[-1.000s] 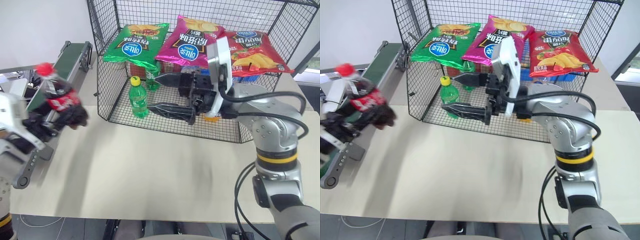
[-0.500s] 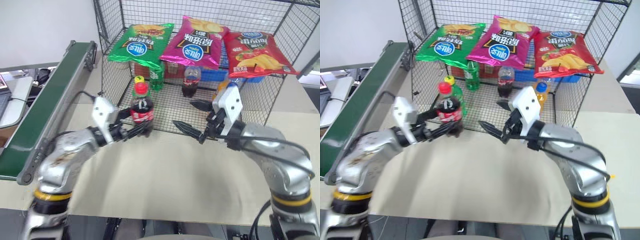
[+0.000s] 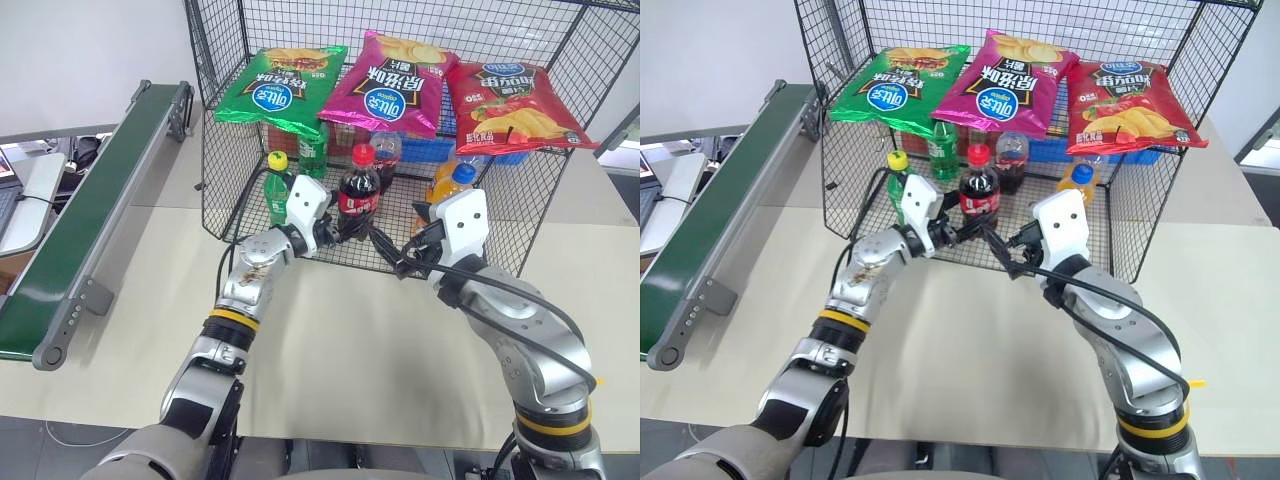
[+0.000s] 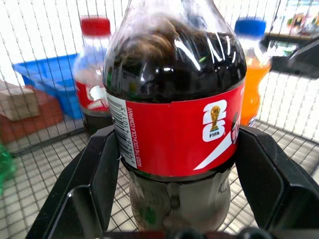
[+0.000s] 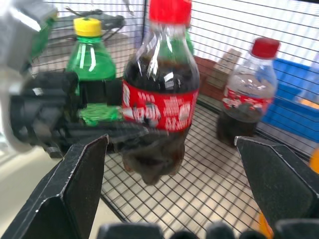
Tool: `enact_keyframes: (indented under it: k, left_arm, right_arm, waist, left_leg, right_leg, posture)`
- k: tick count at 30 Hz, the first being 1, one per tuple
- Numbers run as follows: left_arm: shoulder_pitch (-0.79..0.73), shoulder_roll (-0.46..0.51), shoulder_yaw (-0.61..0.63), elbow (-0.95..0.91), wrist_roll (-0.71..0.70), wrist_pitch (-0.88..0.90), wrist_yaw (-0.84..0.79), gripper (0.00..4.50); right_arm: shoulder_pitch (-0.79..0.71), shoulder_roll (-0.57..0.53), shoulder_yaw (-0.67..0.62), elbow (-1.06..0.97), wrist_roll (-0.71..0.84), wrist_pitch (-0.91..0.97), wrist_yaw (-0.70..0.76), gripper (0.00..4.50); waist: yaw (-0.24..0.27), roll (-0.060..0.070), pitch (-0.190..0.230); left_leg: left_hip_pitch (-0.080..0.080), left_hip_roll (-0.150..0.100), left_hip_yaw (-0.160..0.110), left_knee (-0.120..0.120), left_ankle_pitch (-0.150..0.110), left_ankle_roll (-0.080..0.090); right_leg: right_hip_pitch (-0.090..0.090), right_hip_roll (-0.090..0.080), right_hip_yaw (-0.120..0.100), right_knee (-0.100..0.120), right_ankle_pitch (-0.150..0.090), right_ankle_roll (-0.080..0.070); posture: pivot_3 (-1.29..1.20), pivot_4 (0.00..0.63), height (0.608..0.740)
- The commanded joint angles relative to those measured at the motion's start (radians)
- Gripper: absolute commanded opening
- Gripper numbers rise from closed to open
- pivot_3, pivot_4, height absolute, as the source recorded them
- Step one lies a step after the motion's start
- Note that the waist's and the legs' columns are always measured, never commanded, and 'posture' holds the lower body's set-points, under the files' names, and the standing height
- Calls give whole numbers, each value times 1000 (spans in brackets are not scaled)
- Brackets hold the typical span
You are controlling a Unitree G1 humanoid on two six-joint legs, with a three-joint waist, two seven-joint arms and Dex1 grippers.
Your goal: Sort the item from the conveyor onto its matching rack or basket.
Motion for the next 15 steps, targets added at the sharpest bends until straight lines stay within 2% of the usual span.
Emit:
enact_keyframes:
  k: [1, 12, 14, 15]
  left_arm:
    - [-95, -41, 23, 140, 45, -146, 45, 2927]
    - [-190, -97, 83, 439, 82, -298, 85, 2927]
    - [-188, -99, 90, 444, 77, -303, 68, 3971]
    - [-184, -98, 92, 440, 75, -304, 58, 4302]
  right_arm:
    - [32, 10, 0, -68, -15, 8, -17, 4500]
    - [47, 26, 0, -80, -13, 4, 7, 4500]
    - [41, 28, 1, -76, -13, 2, 10, 4500]
    - [39, 27, 3, -72, -14, 0, 14, 4500]
  waist:
    - [1, 0, 0]
    - [-2, 0, 0]
    - [-2, 0, 0]
    - [-2, 0, 0]
  left_leg:
    - [0, 0, 0, 0, 0, 0]
    - [-1, -1, 0, 1, 0, 0]
    - [-1, -1, 0, 1, 0, 0]
    - [-1, -1, 0, 1, 0, 0]
  right_leg:
    - [0, 0, 0, 0, 0, 0]
    - [0, 0, 0, 0, 0, 1]
    - [0, 0, 0, 0, 0, 1]
    - [0, 0, 0, 0, 0, 1]
  posture:
    - [0, 150, 740]
    - [0, 150, 740]
    - [0, 150, 740]
    - [0, 150, 740]
